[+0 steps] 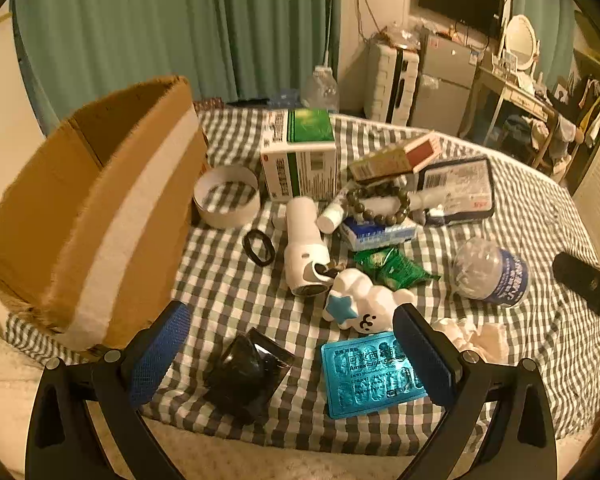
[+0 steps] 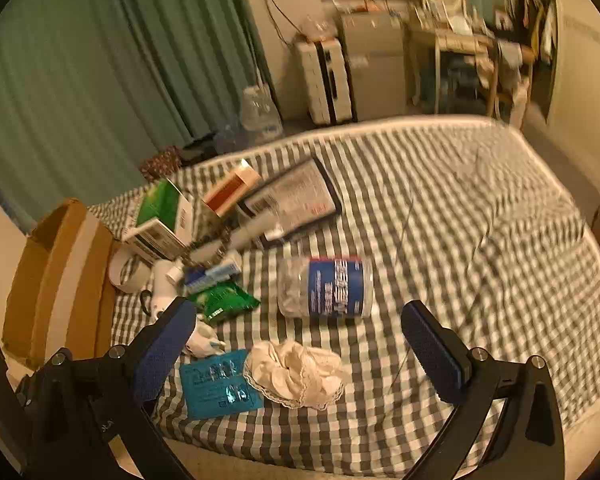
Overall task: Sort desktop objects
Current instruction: 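Grasp the white lace cloth with the right tool while the left tool grasps the white cartoon figure, then carry the cloth and figure into the cardboard box and open both tools, then move both tools back over the cluttered bedspread, then grasp the white cylinder with the left tool while the right tool grasps the clear floss jar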
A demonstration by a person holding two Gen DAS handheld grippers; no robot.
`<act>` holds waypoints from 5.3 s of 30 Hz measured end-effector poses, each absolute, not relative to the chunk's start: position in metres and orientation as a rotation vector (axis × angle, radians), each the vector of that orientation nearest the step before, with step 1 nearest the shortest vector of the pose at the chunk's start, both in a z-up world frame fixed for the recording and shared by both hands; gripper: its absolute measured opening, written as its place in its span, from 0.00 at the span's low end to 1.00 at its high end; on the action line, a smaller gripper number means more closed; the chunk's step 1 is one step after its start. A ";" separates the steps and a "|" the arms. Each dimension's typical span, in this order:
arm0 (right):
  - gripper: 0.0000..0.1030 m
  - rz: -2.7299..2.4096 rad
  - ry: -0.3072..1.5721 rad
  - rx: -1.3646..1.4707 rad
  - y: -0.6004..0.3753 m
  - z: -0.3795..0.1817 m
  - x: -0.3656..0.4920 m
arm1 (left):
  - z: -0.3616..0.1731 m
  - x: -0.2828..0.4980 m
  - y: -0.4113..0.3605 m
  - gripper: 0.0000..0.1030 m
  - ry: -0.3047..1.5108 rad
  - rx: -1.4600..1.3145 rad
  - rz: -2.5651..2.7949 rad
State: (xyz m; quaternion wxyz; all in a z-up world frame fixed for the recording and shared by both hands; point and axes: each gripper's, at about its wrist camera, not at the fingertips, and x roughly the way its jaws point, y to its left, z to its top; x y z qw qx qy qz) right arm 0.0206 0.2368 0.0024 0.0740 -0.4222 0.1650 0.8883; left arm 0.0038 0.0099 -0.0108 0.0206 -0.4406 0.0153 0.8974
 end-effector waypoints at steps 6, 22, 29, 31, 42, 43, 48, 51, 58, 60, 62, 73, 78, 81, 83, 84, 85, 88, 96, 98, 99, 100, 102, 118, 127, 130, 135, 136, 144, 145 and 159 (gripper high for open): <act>1.00 2.547 0.493 -1.464 0.234 -0.038 0.002 | -0.025 -0.004 0.010 1.00 0.021 -1.425 2.719; 0.34 2.355 0.598 -1.878 0.227 -0.105 -0.011 | -0.046 -0.021 0.029 1.00 0.069 -1.496 2.621; 0.22 2.425 0.607 -1.688 0.239 -0.075 -0.010 | -0.052 -0.029 0.032 1.00 -0.070 -1.520 2.602; 0.21 2.439 0.622 -1.642 0.243 -0.069 -0.010 | -0.053 -0.032 0.037 1.00 -0.123 -1.499 2.583; 0.22 2.450 0.655 -1.566 0.258 -0.057 -0.011 | -0.073 -0.044 0.018 0.74 -0.380 -1.558 2.469; 0.22 2.445 0.656 -1.574 0.257 -0.062 -0.014 | -0.071 -0.043 0.016 0.74 -0.394 -1.551 2.463; 0.22 2.435 0.656 -1.570 0.259 -0.065 -0.015 | -0.061 -0.038 0.010 0.74 -0.411 -1.502 2.490; 0.22 2.439 0.643 -1.562 0.258 -0.063 -0.013 | -0.056 -0.035 0.007 0.63 -0.401 -1.486 2.491; 0.22 2.431 0.620 -1.551 0.255 -0.060 -0.009 | -0.066 -0.038 0.016 0.54 -0.339 -1.569 2.451; 0.22 2.437 0.624 -1.537 0.256 -0.057 -0.007 | -0.073 -0.042 0.018 0.72 -0.331 -1.613 2.448; 0.22 2.441 0.624 -1.535 0.255 -0.057 -0.007 | -0.081 -0.044 0.019 0.73 -0.306 -1.682 2.438; 0.22 2.475 0.677 -1.488 0.257 -0.053 -0.007 | -0.050 -0.027 0.001 0.50 -0.371 -1.523 2.548; 0.22 2.611 0.687 -1.369 0.250 -0.022 -0.001 | -0.010 -0.021 -0.009 0.50 -0.320 -1.384 2.654; 0.22 2.679 0.662 -1.347 0.238 -0.004 0.001 | 0.021 -0.022 -0.030 0.50 -0.366 -1.292 2.714; 0.22 2.736 0.633 -1.337 0.226 0.010 0.002 | 0.040 -0.022 -0.046 0.50 -0.349 -1.255 2.769; 0.22 2.772 0.626 -1.332 0.219 0.019 0.002 | 0.049 -0.021 -0.052 0.50 -0.331 -1.239 2.801; 0.22 2.806 0.625 -1.329 0.212 0.026 0.001 | 0.060 -0.019 -0.063 0.50 -0.311 -1.219 2.841; 0.22 2.946 0.575 -1.328 0.177 0.056 -0.004 | 0.084 -0.019 -0.101 0.50 -0.345 -1.199 2.936; 0.22 3.287 0.564 -1.505 0.049 0.106 -0.054 | 0.078 -0.021 -0.211 0.50 -0.600 -1.272 3.093; 0.23 3.315 0.497 -1.532 0.021 0.105 -0.066 | 0.065 -0.023 -0.228 0.50 -0.654 -1.321 3.082; 0.23 3.318 0.454 -1.561 0.002 0.102 -0.074 | 0.059 -0.024 -0.233 0.50 -0.686 -1.330 3.074; 0.23 3.306 0.432 -1.577 -0.009 0.100 -0.078 | 0.053 -0.027 -0.237 0.50 -0.712 -1.349 3.055; 0.23 3.265 0.440 -1.655 -0.027 0.088 -0.089 | 0.045 -0.032 -0.242 0.50 -0.728 -1.377 3.031; 0.85 3.195 0.475 -1.331 0.016 0.099 -0.101 | 0.059 -0.035 -0.207 0.96 -0.447 -1.270 3.178; 0.86 2.862 0.323 -1.172 0.155 0.066 -0.038 | 0.071 -0.029 -0.061 1.00 -0.083 -1.106 2.961; 0.86 2.740 0.459 -1.209 0.196 0.037 -0.031 | 0.046 -0.028 -0.018 1.00 -0.039 -1.163 2.844; 0.93 2.585 0.572 -1.301 0.235 -0.012 -0.025 | -0.002 -0.027 0.026 1.00 0.108 -1.246 2.784; 0.93 2.551 0.575 -1.332 0.239 -0.020 -0.028 | -0.012 -0.029 0.032 1.00 0.135 -1.301 2.787; 0.94 2.522 0.555 -1.403 0.258 -0.063 -0.051 | -0.050 -0.056 0.007 1.00 -0.209 -1.479 2.739; 0.94 2.517 0.535 -1.419 0.257 -0.067 -0.054 | -0.053 -0.060 0.004 1.00 -0.238 -1.481 2.740; 0.88 2.499 0.420 -1.505 0.249 -0.101 -0.078 | -0.088 -0.092 0.002 0.85 -0.304 -1.492 2.624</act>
